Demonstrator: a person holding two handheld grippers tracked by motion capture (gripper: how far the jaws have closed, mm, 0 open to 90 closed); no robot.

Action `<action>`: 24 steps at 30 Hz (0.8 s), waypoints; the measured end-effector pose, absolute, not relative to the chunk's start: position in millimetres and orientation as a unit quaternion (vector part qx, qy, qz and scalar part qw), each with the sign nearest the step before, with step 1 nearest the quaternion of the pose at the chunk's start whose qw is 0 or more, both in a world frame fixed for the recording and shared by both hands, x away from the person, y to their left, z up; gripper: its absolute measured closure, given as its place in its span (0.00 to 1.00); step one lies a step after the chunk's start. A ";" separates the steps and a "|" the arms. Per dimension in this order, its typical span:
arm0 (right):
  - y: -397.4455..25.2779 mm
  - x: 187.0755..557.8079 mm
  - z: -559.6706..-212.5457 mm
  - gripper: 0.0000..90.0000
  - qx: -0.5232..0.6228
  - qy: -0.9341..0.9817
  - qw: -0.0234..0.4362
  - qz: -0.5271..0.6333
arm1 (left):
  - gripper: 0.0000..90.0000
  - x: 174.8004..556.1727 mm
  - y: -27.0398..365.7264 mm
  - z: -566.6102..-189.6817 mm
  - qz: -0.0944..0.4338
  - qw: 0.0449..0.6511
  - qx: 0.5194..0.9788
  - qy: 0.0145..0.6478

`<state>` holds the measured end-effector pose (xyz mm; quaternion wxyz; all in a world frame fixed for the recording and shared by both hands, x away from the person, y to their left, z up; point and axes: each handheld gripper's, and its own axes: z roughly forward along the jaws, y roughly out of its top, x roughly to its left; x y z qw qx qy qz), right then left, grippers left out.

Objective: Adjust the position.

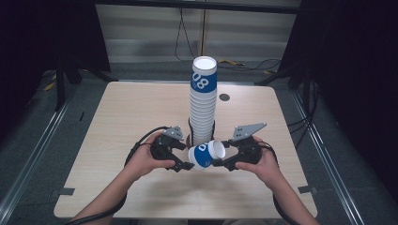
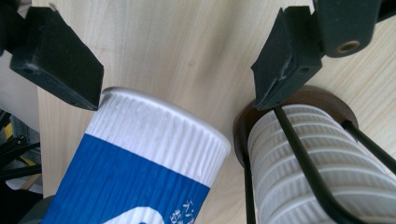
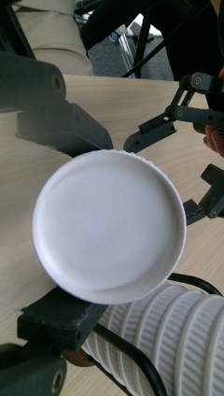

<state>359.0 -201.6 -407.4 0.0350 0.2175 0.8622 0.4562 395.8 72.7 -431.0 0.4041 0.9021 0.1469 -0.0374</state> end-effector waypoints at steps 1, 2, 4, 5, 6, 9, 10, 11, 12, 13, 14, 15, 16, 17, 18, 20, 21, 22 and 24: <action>-201.7 358.7 -407.6 0.32 0.218 0.862 0.035 0.457 | 0.18 396.0 72.1 -431.0 -0.038 0.405 0.902 0.145; -201.7 358.4 -407.9 0.32 0.219 0.862 0.034 0.457 | 0.18 396.1 71.6 -430.4 -0.037 0.401 0.904 0.142; -202.2 357.6 -408.9 0.32 0.221 0.862 0.036 0.455 | 0.18 395.4 70.0 -431.0 -0.038 0.404 0.902 0.144; -202.3 357.4 -408.9 0.32 0.222 0.862 0.037 0.455 | 0.18 395.3 69.4 -431.3 -0.039 0.404 0.903 0.143; -202.3 357.4 -408.9 0.32 0.222 0.862 0.037 0.455 | 0.18 394.9 67.9 -432.1 -0.041 0.406 0.902 0.141; -202.9 357.0 -407.8 0.32 0.223 0.861 0.037 0.456 | 0.18 394.6 66.0 -433.5 -0.041 0.402 0.905 0.136; -202.9 357.0 -407.8 0.32 0.223 0.861 0.037 0.456 | 0.18 394.2 65.2 -434.1 -0.042 0.402 0.904 0.137; -203.0 357.1 -407.5 0.32 0.222 0.860 0.036 0.457 | 0.18 394.0 64.5 -434.5 -0.042 0.403 0.904 0.137; -202.9 357.1 -407.2 0.32 0.223 0.860 0.036 0.458 | 0.18 394.0 63.8 -435.1 -0.045 0.406 0.903 0.136; -202.9 357.3 -406.9 0.32 0.222 0.860 0.036 0.457 | 0.18 394.1 62.9 -435.5 -0.046 0.406 0.903 0.133; -202.7 357.4 -406.8 0.32 0.222 0.860 0.036 0.458 | 0.18 394.2 62.3 -436.0 -0.045 0.408 0.902 0.130; -202.5 357.4 -406.9 0.32 0.222 0.860 0.036 0.457 | 0.17 393.7 61.7 -436.4 -0.045 0.410 0.902 0.130; -202.3 357.5 -407.0 0.32 0.222 0.860 0.035 0.457 | 0.17 393.6 61.1 -436.6 -0.044 0.408 0.903 0.130; -202.1 357.6 -407.2 0.32 0.222 0.860 0.033 0.458 | 0.17 393.3 60.8 -436.5 -0.045 0.406 0.903 0.131; -201.6 357.6 -407.4 0.32 0.222 0.861 0.032 0.457 | 0.17 393.3 59.8 -436.3 -0.044 0.410 0.902 0.130; -200.7 357.9 -407.9 0.32 0.219 0.862 0.032 0.456 | 0.17 393.1 59.0 -435.5 -0.046 0.411 0.902 0.127; -200.2 357.9 -408.1 0.32 0.219 0.861 0.031 0.458 | 0.17 392.9 58.5 -434.4 -0.045 0.408 0.904 0.122; -199.6 357.9 -408.5 0.32 0.221 0.861 0.028 0.457 | 0.17 392.5 57.7 -434.0 -0.045 0.408 0.904 0.121; -199.2 358.0 -408.7 0.32 0.221 0.861 0.026 0.457 | 0.17 392.0 55.6 -433.4 -0.040 0.403 0.908 0.108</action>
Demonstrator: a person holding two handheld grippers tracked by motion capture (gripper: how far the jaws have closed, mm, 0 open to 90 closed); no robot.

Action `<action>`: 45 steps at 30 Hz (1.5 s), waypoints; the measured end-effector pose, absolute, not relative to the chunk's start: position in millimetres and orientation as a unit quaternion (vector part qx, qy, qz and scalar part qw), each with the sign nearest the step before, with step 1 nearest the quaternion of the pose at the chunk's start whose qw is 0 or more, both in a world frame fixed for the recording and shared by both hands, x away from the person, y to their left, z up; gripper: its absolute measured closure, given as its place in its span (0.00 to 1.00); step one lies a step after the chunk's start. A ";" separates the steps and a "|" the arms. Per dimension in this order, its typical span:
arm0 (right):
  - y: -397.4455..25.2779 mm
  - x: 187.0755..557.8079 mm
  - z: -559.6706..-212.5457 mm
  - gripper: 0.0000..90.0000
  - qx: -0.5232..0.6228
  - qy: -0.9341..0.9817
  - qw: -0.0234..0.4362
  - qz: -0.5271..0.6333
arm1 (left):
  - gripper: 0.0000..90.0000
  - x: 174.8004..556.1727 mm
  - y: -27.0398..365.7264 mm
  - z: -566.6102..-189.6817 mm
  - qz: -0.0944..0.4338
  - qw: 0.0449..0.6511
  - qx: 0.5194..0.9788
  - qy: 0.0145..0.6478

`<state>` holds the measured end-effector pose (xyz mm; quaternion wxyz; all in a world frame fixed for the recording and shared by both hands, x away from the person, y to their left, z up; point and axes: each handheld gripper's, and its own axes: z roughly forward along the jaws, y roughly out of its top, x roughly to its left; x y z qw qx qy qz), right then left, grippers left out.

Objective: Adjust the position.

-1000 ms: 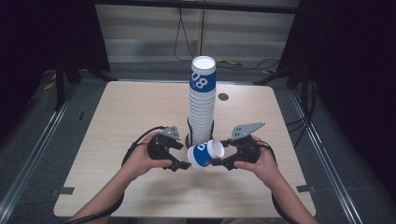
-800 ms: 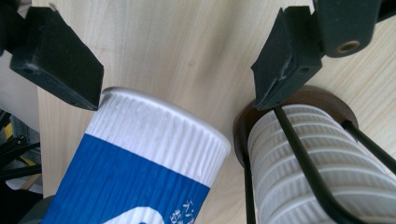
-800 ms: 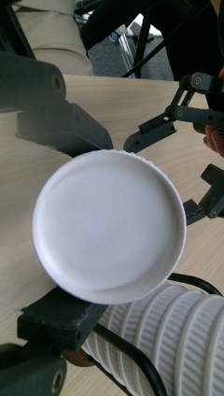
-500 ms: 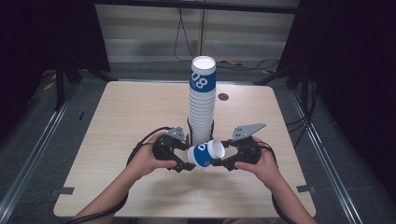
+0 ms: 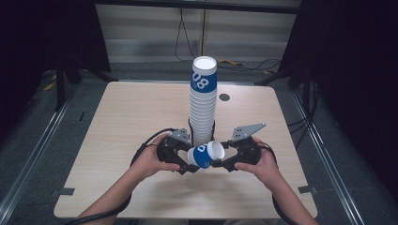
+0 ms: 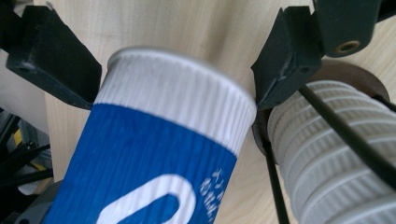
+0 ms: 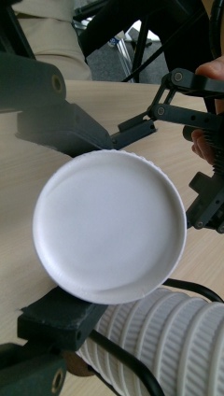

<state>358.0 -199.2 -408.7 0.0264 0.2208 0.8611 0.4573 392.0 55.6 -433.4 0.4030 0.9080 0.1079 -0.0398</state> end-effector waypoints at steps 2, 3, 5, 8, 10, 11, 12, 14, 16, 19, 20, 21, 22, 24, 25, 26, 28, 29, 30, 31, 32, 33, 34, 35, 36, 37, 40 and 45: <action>-197.2 358.5 -409.3 0.32 0.219 0.863 0.023 0.456 | 0.17 391.7 54.4 -433.2 -0.035 0.400 0.910 0.105; -196.6 358.7 -409.3 0.32 0.218 0.863 0.023 0.454 | 0.16 391.5 53.7 -433.8 -0.037 0.400 0.909 0.109; -196.5 358.9 -409.2 0.32 0.217 0.864 0.022 0.455 | 0.16 391.7 53.4 -434.2 -0.040 0.401 0.909 0.108; -196.3 358.9 -409.0 0.32 0.216 0.864 0.021 0.454 | 0.16 391.5 53.0 -435.2 -0.041 0.403 0.907 0.110; -196.2 359.0 -409.0 0.32 0.216 0.863 0.019 0.456 | 0.15 392.0 52.7 -435.2 -0.040 0.402 0.908 0.109; -196.0 359.0 -409.0 0.32 0.216 0.863 0.020 0.456 | 0.15 392.1 52.3 -435.3 -0.042 0.403 0.908 0.108; -195.6 358.9 -408.8 0.32 0.214 0.863 0.019 0.457 | 0.15 392.1 51.8 -435.3 -0.043 0.403 0.908 0.109; -194.8 358.7 -408.7 0.32 0.211 0.864 0.020 0.456 | 0.15 392.5 51.4 -435.4 -0.045 0.402 0.908 0.105; -194.6 358.5 -408.8 0.32 0.210 0.864 0.020 0.457 | 0.15 392.4 51.1 -435.8 -0.048 0.403 0.908 0.106; -194.7 358.4 -408.5 0.32 0.209 0.864 0.019 0.458 | 0.15 392.9 51.5 -434.5 -0.049 0.399 0.910 0.103; -194.7 358.6 -408.4 0.32 0.208 0.864 0.019 0.459 | 0.16 393.1 51.7 -433.7 -0.048 0.397 0.911 0.102; -194.7 358.5 -408.1 0.32 0.207 0.863 0.020 0.460 | 0.16 392.6 51.3 -433.9 -0.049 0.402 0.908 0.106; -194.7 358.4 -407.8 0.32 0.206 0.862 0.021 0.462 | 0.16 392.6 51.2 -432.9 -0.054 0.398 0.910 0.107; -194.6 358.4 -408.0 0.32 0.203 0.862 0.021 0.465 | 0.17 392.5 51.0 -431.5 -0.050 0.390 0.914 0.105; -194.3 358.2 -408.4 0.32 0.203 0.862 0.020 0.464 | 0.18 392.4 50.8 -430.8 -0.049 0.384 0.916 0.104; -194.0 358.2 -409.2 0.32 0.202 0.862 0.020 0.463 | 0.18 392.2 50.6 -430.5 -0.050 0.382 0.917 0.105; -193.8 358.0 -409.8 0.32 0.202 0.862 0.022 0.464 | 0.19 392.4 51.1 -430.4 -0.047 0.383 0.917 0.102; -194.0 358.0 -410.2 0.32 0.202 0.862 0.022 0.465 | 0.19 392.4 51.6 -430.2 -0.046 0.383 0.917 0.102; -194.1 358.0 -410.3 0.32 0.202 0.861 0.022 0.466 | 0.20 392.6 52.2 -429.6 -0.046 0.387 0.915 0.102; -194.5 358.0 -410.4 0.32 0.203 0.859 0.023 0.469 | 0.20 392.7 52.5 -429.2 -0.045 0.388 0.915 0.102; -194.6 357.9 -410.4 0.32 0.203 0.858 0.024 0.471 | 0.20 392.8 52.9 -428.1 -0.044 0.386 0.916 0.100; -194.7 358.0 -410.3 0.32 0.202 0.857 0.024 0.473 | 0.21 392.3 52.6 -427.7 -0.045 0.385 0.916 0.101; -194.8 358.0 -410.3 0.32 0.201 0.858 0.023 0.473 | 0.21 391.8 52.5 -427.0 -0.044 0.384 0.916 0.103; -194.7 357.9 -410.3 0.32 0.201 0.857 0.023 0.474 | 0.21 392.0 52.6 -426.1 -0.044 0.381 0.918 0.101; -194.5 357.9 -410.4 0.32 0.200 0.857 0.022 0.474 | 0.21 392.3 53.0 -424.8 -0.043 0.376 0.920 0.098; -194.3 357.9 -410.4 0.32 0.199 0.857 0.022 0.475 | 0.22 392.3 53.1 -424.1 -0.043 0.375 0.921 0.098; -193.9 357.9 -410.2 0.32 0.194 0.858 0.023 0.475 | 0.22 392.3 53.9 -422.2 -0.044 0.371 0.922 0.098; -192.7 357.9 -411.5 0.32 0.188 0.860 0.021 0.474 | 0.22 392.9 55.5 -419.3 -0.043 0.360 0.927 0.091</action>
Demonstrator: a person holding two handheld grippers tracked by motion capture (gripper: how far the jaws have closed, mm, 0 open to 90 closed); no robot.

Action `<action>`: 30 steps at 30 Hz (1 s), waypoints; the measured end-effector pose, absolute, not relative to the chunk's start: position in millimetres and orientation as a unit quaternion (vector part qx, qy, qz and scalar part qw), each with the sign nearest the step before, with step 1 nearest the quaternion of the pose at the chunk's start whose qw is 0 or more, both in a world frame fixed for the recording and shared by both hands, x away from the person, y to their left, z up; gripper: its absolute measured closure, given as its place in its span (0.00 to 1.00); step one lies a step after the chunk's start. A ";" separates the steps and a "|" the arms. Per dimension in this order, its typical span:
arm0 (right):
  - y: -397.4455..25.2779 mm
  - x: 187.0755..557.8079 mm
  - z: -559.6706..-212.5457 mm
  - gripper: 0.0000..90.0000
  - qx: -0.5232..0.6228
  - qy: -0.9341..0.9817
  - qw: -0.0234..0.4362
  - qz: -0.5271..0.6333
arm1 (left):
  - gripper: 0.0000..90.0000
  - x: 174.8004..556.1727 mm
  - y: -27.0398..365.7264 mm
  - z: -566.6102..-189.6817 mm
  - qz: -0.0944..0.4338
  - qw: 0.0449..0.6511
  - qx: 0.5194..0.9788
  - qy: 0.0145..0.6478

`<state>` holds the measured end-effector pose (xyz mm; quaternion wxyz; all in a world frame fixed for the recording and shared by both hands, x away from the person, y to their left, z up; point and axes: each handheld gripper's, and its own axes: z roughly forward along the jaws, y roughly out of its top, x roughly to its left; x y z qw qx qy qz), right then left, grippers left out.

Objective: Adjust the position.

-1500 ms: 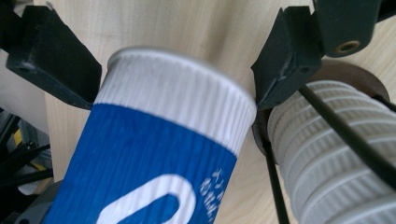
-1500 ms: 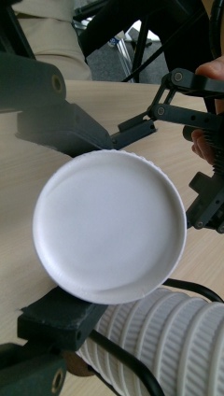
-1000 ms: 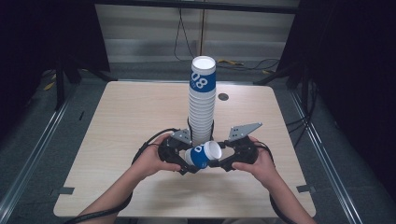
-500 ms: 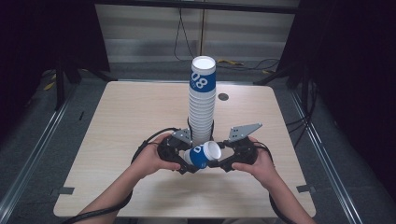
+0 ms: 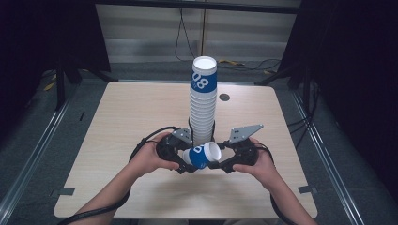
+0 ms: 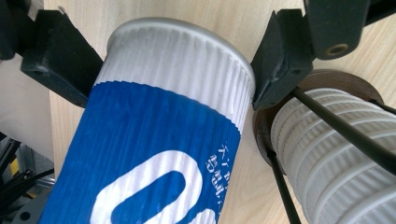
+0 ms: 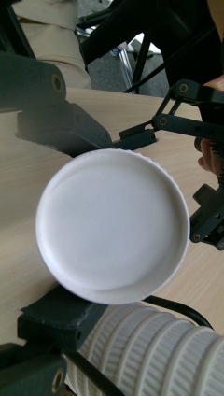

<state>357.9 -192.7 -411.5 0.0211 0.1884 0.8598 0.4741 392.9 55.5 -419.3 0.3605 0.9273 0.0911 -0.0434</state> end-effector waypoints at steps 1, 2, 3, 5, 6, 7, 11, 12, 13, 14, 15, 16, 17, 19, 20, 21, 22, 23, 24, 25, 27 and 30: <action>-192.7 357.9 -411.5 0.32 0.188 0.860 0.021 0.474 | 0.22 392.8 55.6 -419.0 -0.043 0.361 0.927 0.091; -192.5 358.2 -411.7 0.31 0.188 0.860 0.021 0.474 | 0.22 392.5 55.8 -418.3 -0.044 0.361 0.927 0.093; -192.2 358.4 -411.8 0.31 0.187 0.860 0.021 0.474 | 0.22 393.3 56.1 -417.2 -0.043 0.360 0.928 0.088; -191.6 358.2 -411.4 0.31 0.188 0.861 0.022 0.472 | 0.23 392.3 56.1 -415.9 -0.041 0.360 0.927 0.093; -191.3 358.2 -411.1 0.31 0.188 0.863 0.022 0.469 | 0.23 392.9 56.3 -414.8 -0.042 0.356 0.929 0.089; -191.3 358.2 -411.1 0.31 0.188 0.863 0.022 0.469 | 0.23 392.4 56.2 -413.9 -0.042 0.355 0.930 0.091; -190.9 357.8 -411.3 0.31 0.186 0.865 0.021 0.466 | 0.24 392.0 55.4 -411.8 -0.037 0.353 0.931 0.086; -190.8 357.8 -411.6 0.31 0.187 0.865 0.021 0.466 | 0.24 392.1 55.1 -411.6 -0.037 0.351 0.932 0.084; -190.6 357.9 -412.0 0.31 0.187 0.865 0.021 0.465 | 0.24 392.0 54.8 -411.8 -0.038 0.350 0.932 0.085; -190.2 357.8 -412.7 0.30 0.185 0.866 0.024 0.464 | 0.24 391.8 54.5 -412.0 -0.036 0.350 0.932 0.084; -190.2 357.8 -412.7 0.30 0.185 0.866 0.024 0.464 | 0.24 391.5 54.4 -412.2 -0.038 0.350 0.932 0.085; -190.2 357.8 -412.9 0.30 0.185 0.866 0.022 0.465 | 0.24 391.4 54.3 -412.3 -0.038 0.350 0.932 0.085; -190.2 357.8 -413.2 0.30 0.186 0.866 0.020 0.464 | 0.24 391.3 54.2 -412.3 -0.036 0.351 0.932 0.086; -190.2 357.9 -413.8 0.30 0.186 0.867 0.021 0.461 | 0.25 391.4 54.2 -412.4 -0.037 0.351 0.932 0.084; -190.2 358.0 -414.0 0.30 0.186 0.867 0.022 0.461 | 0.25 391.4 54.2 -412.4 -0.035 0.351 0.932 0.085; -190.3 357.9 -414.1 0.30 0.186 0.867 0.023 0.462 | 0.25 391.6 54.3 -412.2 -0.037 0.351 0.932 0.084; -190.4 358.0 -414.3 0.30 0.186 0.866 0.021 0.463 | 0.25 391.5 54.2 -412.2 -0.036 0.352 0.932 0.085; -190.3 357.9 -414.4 0.30 0.186 0.867 0.022 0.462 | 0.25 391.6 54.2 -412.1 -0.035 0.352 0.932 0.083; -190.2 357.9 -414.3 0.30 0.186 0.867 0.023 0.462 | 0.26 391.4 53.9 -412.6 -0.033 0.354 0.931 0.083; -190.1 357.8 -414.2 0.30 0.186 0.867 0.023 0.462 | 0.26 391.5 54.0 -412.2 -0.035 0.353 0.931 0.083; -190.3 357.8 -414.1 0.30 0.186 0.867 0.022 0.463 | 0.26 391.5 54.1 -412.3 -0.035 0.353 0.931 0.082; -190.1 357.7 -414.3 0.29 0.185 0.869 0.025 0.457 | 0.26 391.8 54.3 -412.3 -0.032 0.352 0.932 0.079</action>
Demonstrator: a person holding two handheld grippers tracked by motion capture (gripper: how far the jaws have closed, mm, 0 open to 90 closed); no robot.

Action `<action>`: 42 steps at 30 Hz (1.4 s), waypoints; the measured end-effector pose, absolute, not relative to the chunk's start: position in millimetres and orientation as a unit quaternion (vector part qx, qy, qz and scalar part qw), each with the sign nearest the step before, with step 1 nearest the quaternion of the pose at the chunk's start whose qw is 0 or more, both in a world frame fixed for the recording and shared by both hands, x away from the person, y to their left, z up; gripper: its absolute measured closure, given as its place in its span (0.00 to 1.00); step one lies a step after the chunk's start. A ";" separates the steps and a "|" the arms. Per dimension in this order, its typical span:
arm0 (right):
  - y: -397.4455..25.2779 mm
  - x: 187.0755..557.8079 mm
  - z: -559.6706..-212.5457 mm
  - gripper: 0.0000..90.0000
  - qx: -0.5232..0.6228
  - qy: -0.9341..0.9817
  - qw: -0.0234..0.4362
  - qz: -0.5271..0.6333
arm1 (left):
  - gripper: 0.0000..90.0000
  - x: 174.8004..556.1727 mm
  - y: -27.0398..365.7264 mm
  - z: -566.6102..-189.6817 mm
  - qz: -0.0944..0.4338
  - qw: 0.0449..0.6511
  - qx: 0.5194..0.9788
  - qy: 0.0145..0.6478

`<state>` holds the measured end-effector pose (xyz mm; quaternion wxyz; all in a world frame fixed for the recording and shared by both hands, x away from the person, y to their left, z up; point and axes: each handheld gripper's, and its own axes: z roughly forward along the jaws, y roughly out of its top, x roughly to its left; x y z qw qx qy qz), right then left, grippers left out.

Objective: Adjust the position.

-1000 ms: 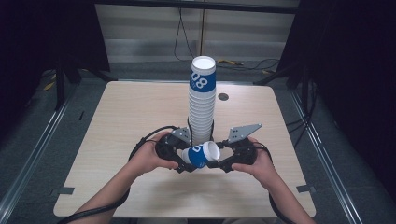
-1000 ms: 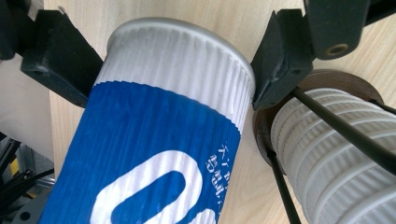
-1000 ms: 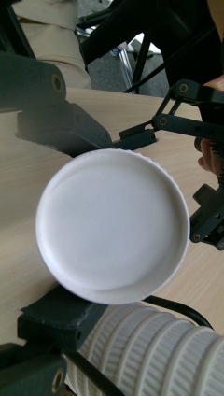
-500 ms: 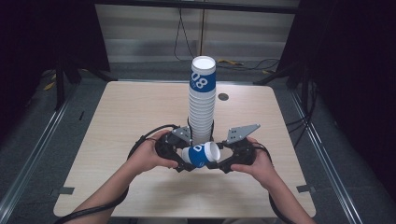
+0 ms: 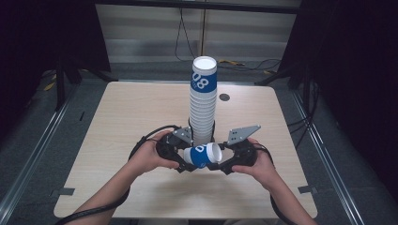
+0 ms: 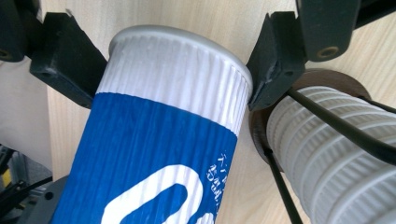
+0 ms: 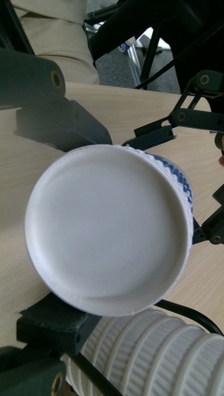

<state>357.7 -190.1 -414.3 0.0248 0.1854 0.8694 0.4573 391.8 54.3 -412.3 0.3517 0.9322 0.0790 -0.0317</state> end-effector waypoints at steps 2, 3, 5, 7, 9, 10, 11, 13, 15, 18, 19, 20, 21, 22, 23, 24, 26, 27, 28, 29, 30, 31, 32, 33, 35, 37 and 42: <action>-189.9 357.4 -414.7 0.27 0.183 0.870 0.025 0.457 | 0.26 392.1 54.7 -412.3 -0.034 0.354 0.931 0.080; -189.9 357.4 -414.7 0.27 0.183 0.870 0.025 0.457 | 0.26 392.3 54.9 -412.3 -0.031 0.354 0.932 0.079; -189.7 357.3 -414.8 0.25 0.184 0.871 0.028 0.456 | 0.26 392.8 55.1 -412.6 -0.033 0.354 0.931 0.077; -189.6 357.4 -415.2 0.24 0.184 0.871 0.029 0.455 | 0.26 392.6 55.4 -412.6 -0.030 0.353 0.932 0.080; -189.5 357.6 -415.8 0.23 0.184 0.871 0.025 0.455 | 0.26 392.3 55.8 -412.0 -0.030 0.350 0.933 0.081; -189.4 357.7 -416.3 0.22 0.184 0.873 0.025 0.452 | 0.26 392.3 56.0 -411.6 -0.031 0.349 0.933 0.081; -189.4 357.7 -416.3 0.22 0.184 0.873 0.025 0.452 | 0.26 392.3 56.1 -411.2 -0.030 0.350 0.933 0.081; -189.2 357.6 -416.1 0.21 0.184 0.875 0.022 0.448 | 0.26 392.5 56.7 -409.9 -0.030 0.349 0.933 0.082; -189.1 357.4 -415.4 0.21 0.183 0.876 0.021 0.446 | 0.26 392.5 56.9 -409.1 -0.026 0.346 0.935 0.081; -188.4 357.4 -414.6 0.19 0.184 0.880 0.019 0.438 | 0.26 391.6 56.4 -409.2 -0.025 0.341 0.936 0.083; -188.2 357.2 -414.3 0.18 0.184 0.882 0.019 0.434 | 0.26 391.5 56.3 -409.2 -0.025 0.337 0.938 0.081; -187.9 357.2 -414.0 0.18 0.184 0.883 0.018 0.430 | 0.26 391.5 56.3 -408.9 -0.025 0.333 0.939 0.080; -187.9 357.2 -413.4 0.18 0.184 0.885 0.020 0.427 | 0.26 391.1 55.9 -409.2 -0.026 0.332 0.940 0.080; -188.2 357.4 -412.7 0.18 0.185 0.886 0.020 0.424 | 0.26 391.1 55.7 -409.2 -0.025 0.328 0.941 0.078; -188.5 357.9 -412.1 0.18 0.185 0.888 0.019 0.420 | 0.26 390.7 55.3 -409.6 -0.024 0.324 0.942 0.080; -188.6 358.1 -411.5 0.18 0.186 0.890 0.019 0.416 | 0.26 390.7 55.0 -409.9 -0.024 0.323 0.943 0.079; -188.5 358.3 -410.4 0.18 0.184 0.895 0.019 0.406 | 0.26 390.9 54.3 -410.3 -0.023 0.320 0.944 0.077; -188.3 358.5 -409.7 0.18 0.183 0.898 0.020 0.400 | 0.26 390.9 54.1 -409.9 -0.025 0.316 0.945 0.077; -188.2 358.5 -409.4 0.18 0.182 0.898 0.019 0.399 | 0.26 390.8 53.6 -410.2 -0.024 0.316 0.945 0.077; -188.0 358.8 -409.0 0.18 0.181 0.900 0.019 0.396 | 0.26 390.8 53.0 -410.4 -0.025 0.315 0.946 0.077; -187.8 359.0 -408.7 0.18 0.181 0.902 0.020 0.393 | 0.26 390.5 52.4 -410.7 -0.025 0.315 0.946 0.077; -187.7 359.2 -408.3 0.18 0.180 0.903 0.020 0.391 | 0.26 390.3 51.7 -410.5 -0.025 0.313 0.946 0.076; -187.4 359.4 -407.9 0.18 0.180 0.904 0.018 0.388 | 0.26 390.3 51.0 -410.1 -0.024 0.309 0.948 0.074; -187.1 359.4 -407.6 0.18 0.180 0.906 0.018 0.383 | 0.26 390.5 50.5 -409.7 -0.023 0.308 0.948 0.072; -186.8 359.7 -406.9 0.19 0.180 0.910 0.021 0.374 | 0.26 390.2 49.5 -409.3 -0.022 0.304 0.950 0.073; -186.6 360.1 -406.1 0.19 0.180 0.913 0.016 0.367 | 0.26 390.0 48.3 -409.2 -0.023 0.298 0.951 0.072; -185.6 362.0 -404.0 0.19 0.182 0.917 0.006 0.354 | 0.26 390.3 45.7 -409.2 -0.020 0.287 0.955 0.070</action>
